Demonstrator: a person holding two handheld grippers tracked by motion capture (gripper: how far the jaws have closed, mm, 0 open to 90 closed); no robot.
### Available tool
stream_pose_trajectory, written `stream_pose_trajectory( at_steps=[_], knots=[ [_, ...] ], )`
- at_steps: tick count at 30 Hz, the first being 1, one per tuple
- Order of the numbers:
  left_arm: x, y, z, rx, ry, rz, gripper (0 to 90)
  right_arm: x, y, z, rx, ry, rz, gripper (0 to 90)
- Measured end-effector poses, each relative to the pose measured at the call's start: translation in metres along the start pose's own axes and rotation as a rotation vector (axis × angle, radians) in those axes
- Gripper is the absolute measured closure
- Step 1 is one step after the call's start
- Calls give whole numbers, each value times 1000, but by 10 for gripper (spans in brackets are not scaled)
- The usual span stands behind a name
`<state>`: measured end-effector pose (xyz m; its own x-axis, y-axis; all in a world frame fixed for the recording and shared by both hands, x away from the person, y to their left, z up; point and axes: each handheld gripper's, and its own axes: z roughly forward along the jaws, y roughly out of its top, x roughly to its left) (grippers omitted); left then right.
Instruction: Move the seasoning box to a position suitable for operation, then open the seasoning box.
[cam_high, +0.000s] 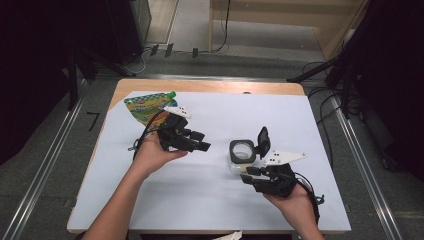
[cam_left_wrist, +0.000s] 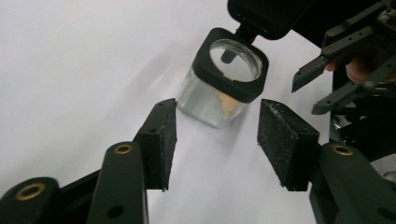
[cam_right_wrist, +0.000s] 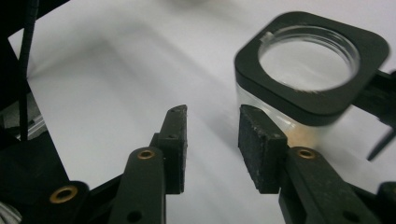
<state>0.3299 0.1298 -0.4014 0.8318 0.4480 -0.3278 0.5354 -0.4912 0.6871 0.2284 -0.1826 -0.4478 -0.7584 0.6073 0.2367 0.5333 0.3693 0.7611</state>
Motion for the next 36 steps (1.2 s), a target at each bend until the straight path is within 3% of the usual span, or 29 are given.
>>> stream_pose_trajectory(
  at_steps=[7, 11, 22, 29, 36],
  knots=[
    [11, -11, -12, -8, 12, -41, 456, 9, 3, 16, 16, 29, -31, 585],
    [14, -13, -14, 12, 25, -37, 454, 12, 3, 24, 26, 35, -39, 564],
    [21, -21, -28, -18, 26, -55, 417, 17, 8, 28, 32, 44, -52, 530],
    [31, -25, -38, -19, 63, -71, 438, 17, 8, 28, 33, 48, -53, 534],
    [47, -36, -56, -34, 112, -117, 450, 15, 8, 29, 30, 47, -52, 530]
  ],
)
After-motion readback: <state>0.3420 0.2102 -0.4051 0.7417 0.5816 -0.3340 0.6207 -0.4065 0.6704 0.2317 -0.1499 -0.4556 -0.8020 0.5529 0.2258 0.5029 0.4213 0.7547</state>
